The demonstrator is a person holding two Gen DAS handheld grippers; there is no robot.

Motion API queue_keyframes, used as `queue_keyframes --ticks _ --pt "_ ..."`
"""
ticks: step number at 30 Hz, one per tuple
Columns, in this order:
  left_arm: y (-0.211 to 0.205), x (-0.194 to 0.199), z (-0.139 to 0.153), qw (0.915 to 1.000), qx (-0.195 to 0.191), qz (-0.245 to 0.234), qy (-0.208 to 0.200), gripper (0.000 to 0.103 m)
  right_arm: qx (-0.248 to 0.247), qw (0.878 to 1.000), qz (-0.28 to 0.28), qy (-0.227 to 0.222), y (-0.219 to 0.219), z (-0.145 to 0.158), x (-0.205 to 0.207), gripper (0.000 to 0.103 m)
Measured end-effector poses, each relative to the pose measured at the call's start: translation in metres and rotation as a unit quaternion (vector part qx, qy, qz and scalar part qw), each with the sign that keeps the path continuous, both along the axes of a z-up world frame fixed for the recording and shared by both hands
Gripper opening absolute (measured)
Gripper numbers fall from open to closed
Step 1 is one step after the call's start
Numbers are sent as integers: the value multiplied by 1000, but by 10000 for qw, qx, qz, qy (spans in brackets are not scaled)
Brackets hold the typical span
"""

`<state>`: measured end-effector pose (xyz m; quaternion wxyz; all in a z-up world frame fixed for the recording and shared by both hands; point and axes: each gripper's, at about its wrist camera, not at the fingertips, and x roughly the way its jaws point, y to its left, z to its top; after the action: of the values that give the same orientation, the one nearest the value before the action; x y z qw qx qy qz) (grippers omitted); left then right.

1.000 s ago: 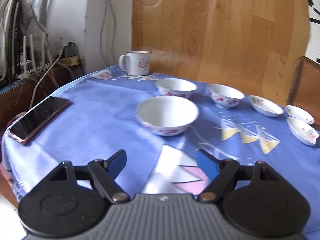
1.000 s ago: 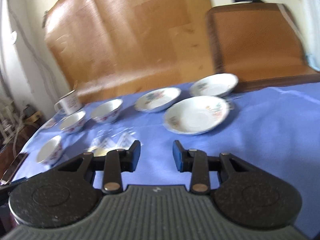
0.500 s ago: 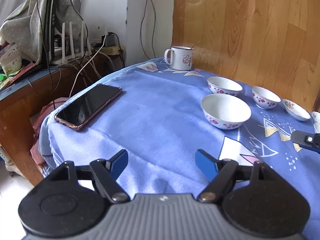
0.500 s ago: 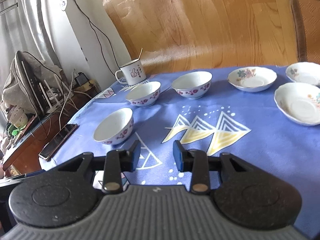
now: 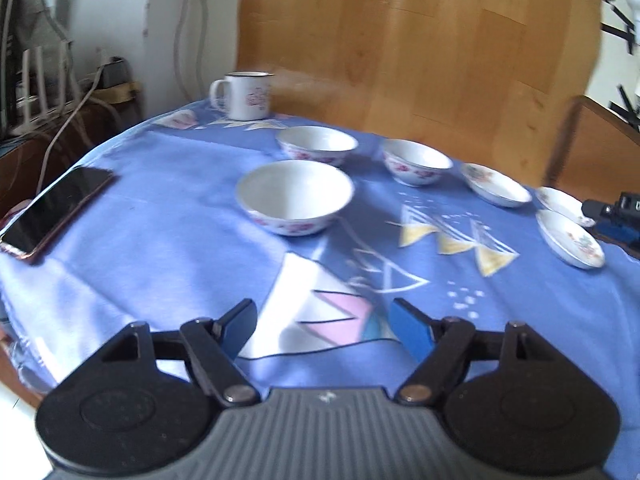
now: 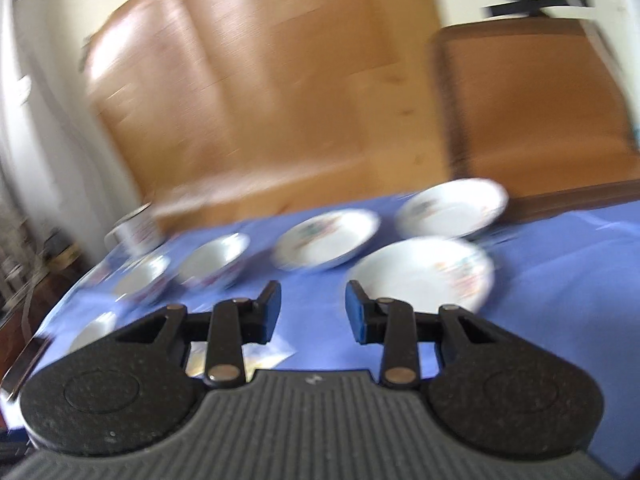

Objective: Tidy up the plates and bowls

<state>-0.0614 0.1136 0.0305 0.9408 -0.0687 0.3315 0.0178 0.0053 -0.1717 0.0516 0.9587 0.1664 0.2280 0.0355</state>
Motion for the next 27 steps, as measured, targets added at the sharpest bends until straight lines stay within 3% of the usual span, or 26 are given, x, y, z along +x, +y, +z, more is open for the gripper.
queue_keyframes --ticks 6,11,27 --pt "-7 6 0 9999 -89 -74 52 73 301 9963 -775 205 -62 -4 9 38" --pt "-11 9 -1 9997 -143 -126 125 70 426 9925 -1092 337 -87 -8 3 38" --pt "-24 9 3 9998 13 -173 133 71 589 9921 -934 588 -93 -16 5 38"
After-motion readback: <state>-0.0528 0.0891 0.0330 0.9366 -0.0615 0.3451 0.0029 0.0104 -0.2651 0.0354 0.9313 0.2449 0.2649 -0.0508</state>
